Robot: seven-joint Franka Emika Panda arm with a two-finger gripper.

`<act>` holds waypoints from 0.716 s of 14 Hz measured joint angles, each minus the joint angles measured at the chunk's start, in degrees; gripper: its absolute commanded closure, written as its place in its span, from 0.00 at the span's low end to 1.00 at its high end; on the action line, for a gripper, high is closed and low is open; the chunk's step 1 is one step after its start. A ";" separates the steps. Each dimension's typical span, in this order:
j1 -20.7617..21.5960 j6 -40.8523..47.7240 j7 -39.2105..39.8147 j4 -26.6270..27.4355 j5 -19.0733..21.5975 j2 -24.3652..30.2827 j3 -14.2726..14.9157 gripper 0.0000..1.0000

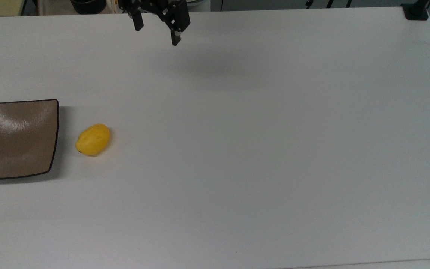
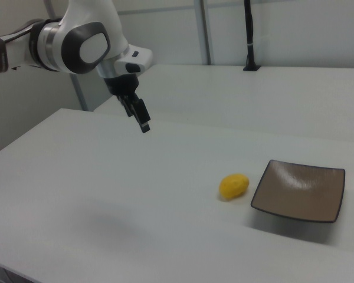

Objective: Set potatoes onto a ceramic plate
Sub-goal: 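Move the open gripper toward the yellow potato beside the plate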

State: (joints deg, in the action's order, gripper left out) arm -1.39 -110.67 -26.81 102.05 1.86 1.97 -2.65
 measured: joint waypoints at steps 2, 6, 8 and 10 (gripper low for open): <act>-0.88 -2.98 -1.73 0.21 0.00 -0.02 0.02 0.00; -3.34 -8.22 -2.02 0.80 -0.15 -1.17 0.10 0.00; -4.73 -10.20 -2.02 0.89 -1.37 -2.88 0.17 0.00; -6.23 -12.93 -2.02 0.92 -2.60 -5.17 0.23 0.00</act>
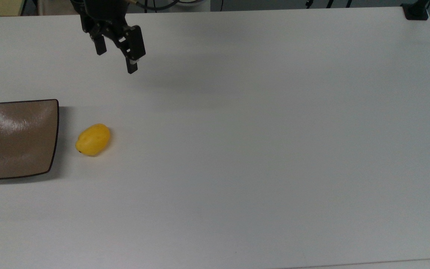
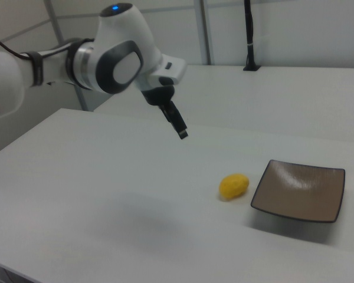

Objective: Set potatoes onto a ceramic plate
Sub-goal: 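Move the open gripper toward the yellow potato beside the plate, then lower the gripper onto the yellow potato and close on it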

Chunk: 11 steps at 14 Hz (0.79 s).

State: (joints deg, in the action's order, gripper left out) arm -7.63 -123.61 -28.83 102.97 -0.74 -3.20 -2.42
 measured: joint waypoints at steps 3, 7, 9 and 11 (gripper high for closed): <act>-1.37 -2.98 0.00 0.01 -1.60 -2.97 0.02 0.00; -2.23 -4.54 0.00 -0.90 -3.57 -7.87 0.02 0.00; -2.66 -4.59 0.00 -2.21 -4.21 -10.32 0.03 0.00; -2.98 -4.59 0.00 -3.54 -5.12 -12.56 0.03 0.00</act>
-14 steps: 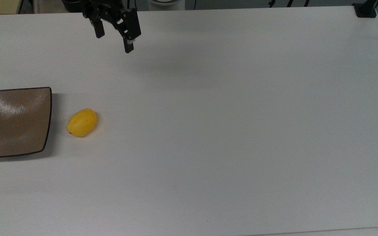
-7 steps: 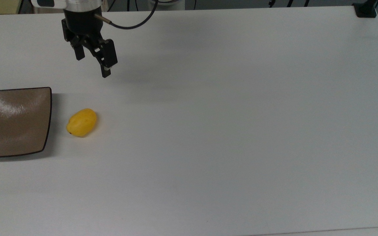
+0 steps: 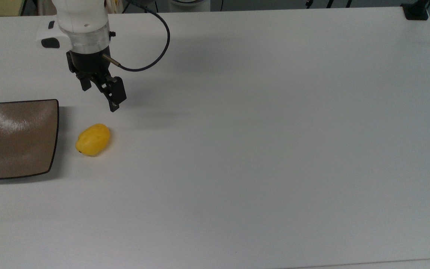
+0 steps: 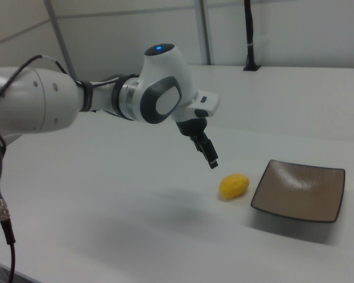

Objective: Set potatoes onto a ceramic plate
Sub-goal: 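Lower the gripper onto the yellow potato and close on it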

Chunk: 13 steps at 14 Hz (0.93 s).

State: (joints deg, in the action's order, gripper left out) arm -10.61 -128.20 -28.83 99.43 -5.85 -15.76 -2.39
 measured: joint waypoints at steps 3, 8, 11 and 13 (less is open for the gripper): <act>-0.46 0.00 0.00 -2.55 -0.68 -3.39 0.00 0.00; -1.07 0.00 0.00 -4.56 -2.10 -6.73 0.00 0.00; -1.67 0.00 0.00 -6.27 -3.12 -9.78 0.01 0.00; -2.03 0.00 0.00 -7.73 -3.27 -11.94 0.01 0.00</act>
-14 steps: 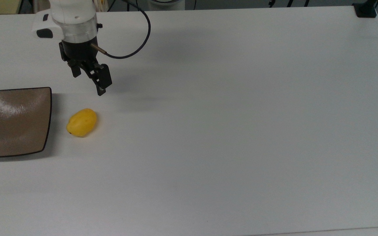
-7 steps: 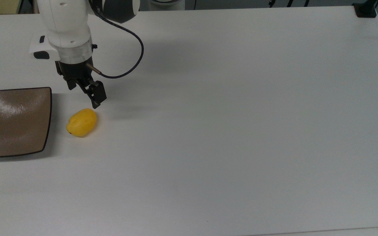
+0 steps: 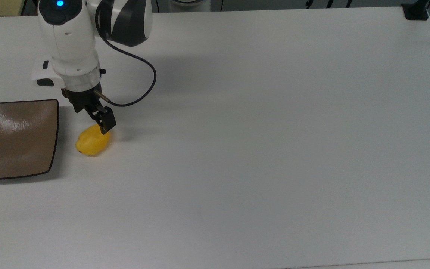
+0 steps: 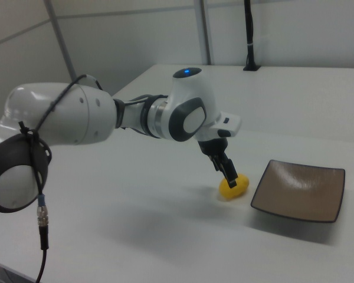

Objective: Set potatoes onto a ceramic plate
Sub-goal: 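Lower the gripper onto the yellow potato and close on it, then carry the potato over the brown plate and release it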

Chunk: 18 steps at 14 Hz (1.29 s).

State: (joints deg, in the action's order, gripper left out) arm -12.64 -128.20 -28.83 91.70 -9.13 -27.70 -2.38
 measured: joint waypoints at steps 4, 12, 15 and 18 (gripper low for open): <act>-0.10 -0.13 0.00 -2.89 -0.51 -4.08 0.00 0.00; -0.11 -2.02 0.00 -5.69 -3.51 -7.93 0.00 0.50; -0.11 -2.02 0.00 -5.93 -3.66 -7.94 0.00 0.50; -0.10 -1.55 0.00 -7.17 -3.66 -7.67 -0.09 0.50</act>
State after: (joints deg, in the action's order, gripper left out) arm -12.74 -129.75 -28.83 84.53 -12.79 -35.37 -2.48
